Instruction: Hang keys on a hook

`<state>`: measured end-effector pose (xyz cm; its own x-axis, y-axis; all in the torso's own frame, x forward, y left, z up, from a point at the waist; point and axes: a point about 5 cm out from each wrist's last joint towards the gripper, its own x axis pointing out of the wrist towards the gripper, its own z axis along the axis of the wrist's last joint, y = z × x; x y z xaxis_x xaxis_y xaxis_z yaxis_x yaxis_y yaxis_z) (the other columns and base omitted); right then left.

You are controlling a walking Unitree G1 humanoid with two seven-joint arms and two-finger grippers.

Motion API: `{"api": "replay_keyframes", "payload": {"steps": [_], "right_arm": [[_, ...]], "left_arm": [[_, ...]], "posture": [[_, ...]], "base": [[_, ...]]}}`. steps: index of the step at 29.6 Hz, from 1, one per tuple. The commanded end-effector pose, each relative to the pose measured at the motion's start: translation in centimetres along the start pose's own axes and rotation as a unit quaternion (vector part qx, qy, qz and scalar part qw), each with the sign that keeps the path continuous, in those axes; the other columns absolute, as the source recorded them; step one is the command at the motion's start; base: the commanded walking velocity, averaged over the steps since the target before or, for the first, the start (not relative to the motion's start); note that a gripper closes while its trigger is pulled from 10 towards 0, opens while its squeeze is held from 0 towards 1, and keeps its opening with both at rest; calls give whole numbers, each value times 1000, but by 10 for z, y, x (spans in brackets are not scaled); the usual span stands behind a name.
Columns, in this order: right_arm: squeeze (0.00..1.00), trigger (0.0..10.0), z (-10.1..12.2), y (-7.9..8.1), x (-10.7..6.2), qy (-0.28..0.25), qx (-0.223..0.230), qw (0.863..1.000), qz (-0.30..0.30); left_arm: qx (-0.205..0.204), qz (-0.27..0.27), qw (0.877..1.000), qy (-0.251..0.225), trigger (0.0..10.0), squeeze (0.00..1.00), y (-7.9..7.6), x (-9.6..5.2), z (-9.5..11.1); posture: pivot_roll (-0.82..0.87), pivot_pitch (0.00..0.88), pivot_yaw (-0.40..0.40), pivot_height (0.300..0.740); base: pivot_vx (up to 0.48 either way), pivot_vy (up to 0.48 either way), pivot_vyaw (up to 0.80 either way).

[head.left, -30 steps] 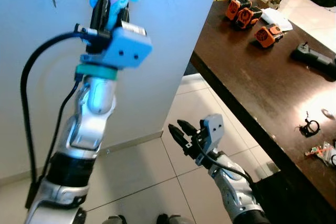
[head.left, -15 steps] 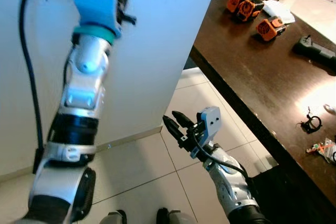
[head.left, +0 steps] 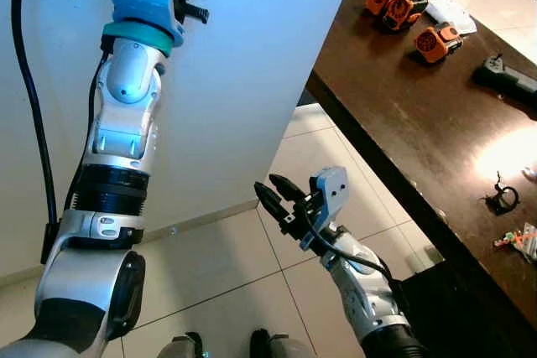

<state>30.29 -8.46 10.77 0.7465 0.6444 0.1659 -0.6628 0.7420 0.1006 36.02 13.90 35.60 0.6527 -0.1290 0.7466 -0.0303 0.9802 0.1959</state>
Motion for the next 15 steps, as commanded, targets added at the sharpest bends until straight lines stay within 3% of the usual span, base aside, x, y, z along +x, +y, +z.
{"api": "replay_keyframes", "payload": {"steps": [1,7,13,15], "right_arm": [[0,10000,1,-2,-2,1,3,1000,-2],[0,10000,0,-2,-4,4,2,1000,-3],[0,10000,-1,-2,-3,4,2,1000,-3],[0,10000,-1,-2,-4,5,2,1000,-3]], "left_arm": [[-9,-7,1000,-14,10000,0,-3,4,5],[-42,-48,998,-10,10000,0,-12,0,5],[-34,-69,997,-29,10000,0,-17,-6,12],[-23,-108,993,-39,10000,0,-29,-14,16]], "posture": [[-101,162,-86,740],[-102,161,-84,740],[-101,161,-84,740],[-101,161,-84,740]], "base": [[0,0,0],[0,0,0],[0,0,0],[0,0,0]]}}
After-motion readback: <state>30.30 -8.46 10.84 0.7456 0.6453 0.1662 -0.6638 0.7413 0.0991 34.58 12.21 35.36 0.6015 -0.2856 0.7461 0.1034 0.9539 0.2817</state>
